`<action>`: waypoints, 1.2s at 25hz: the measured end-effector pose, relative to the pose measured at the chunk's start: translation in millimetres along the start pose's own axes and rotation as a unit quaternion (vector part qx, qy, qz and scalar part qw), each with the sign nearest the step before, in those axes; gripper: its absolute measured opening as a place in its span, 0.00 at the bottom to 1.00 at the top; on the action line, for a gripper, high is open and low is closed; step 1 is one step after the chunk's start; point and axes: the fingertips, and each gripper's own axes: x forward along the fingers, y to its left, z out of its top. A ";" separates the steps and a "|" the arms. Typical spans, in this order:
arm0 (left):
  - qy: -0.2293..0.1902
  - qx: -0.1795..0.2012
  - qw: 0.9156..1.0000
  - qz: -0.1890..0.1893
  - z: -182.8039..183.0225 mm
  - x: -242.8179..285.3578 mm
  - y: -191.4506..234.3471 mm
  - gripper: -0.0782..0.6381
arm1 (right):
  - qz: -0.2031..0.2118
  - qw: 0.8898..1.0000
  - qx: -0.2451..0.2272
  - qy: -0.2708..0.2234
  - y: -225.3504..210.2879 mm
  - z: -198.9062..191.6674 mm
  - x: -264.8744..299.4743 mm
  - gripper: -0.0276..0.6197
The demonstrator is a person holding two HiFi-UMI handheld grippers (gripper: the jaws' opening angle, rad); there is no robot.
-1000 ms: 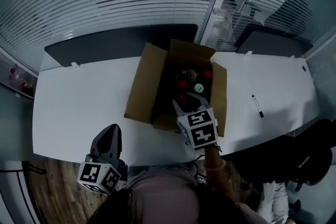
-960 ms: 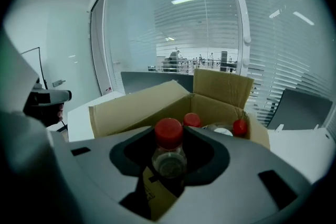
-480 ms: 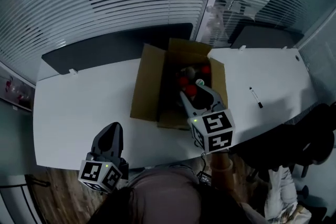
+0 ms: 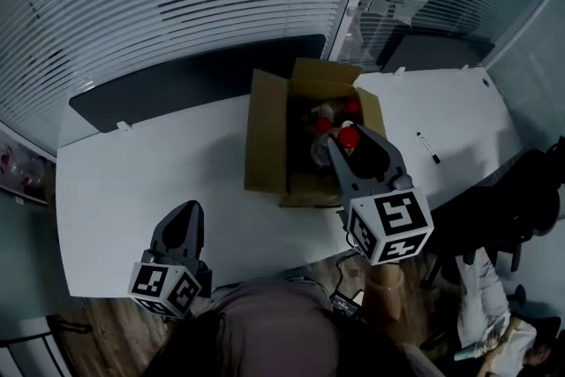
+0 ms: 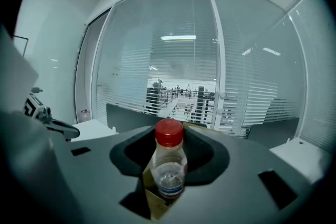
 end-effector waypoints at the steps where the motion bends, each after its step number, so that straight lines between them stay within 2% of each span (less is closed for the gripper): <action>1: -0.001 0.001 1.000 -0.005 0.6 -2.0 1.9 0.12 | -0.003 1.000 -0.001 -0.005 3.2 4.8 -4.1 0.31; 11: 0.000 -0.003 0.999 -0.051 -3.6 -33.8 17.6 0.12 | -0.030 0.999 -0.013 -0.041 54.3 40.5 -54.7 0.31; 19: -0.004 0.003 0.997 -0.075 -15.0 -73.3 35.5 0.12 | -0.043 0.998 -0.014 -0.053 103.1 42.8 -84.3 0.31; 26: -0.008 0.006 0.999 -0.052 -20.2 -115.5 71.3 0.12 | -0.035 0.998 0.002 -0.051 146.0 34.9 -80.2 0.31; 30: -0.017 0.000 1.000 -0.024 -25.4 -136.6 88.6 0.12 | 0.000 0.999 -0.004 -0.047 171.0 28.9 -71.3 0.31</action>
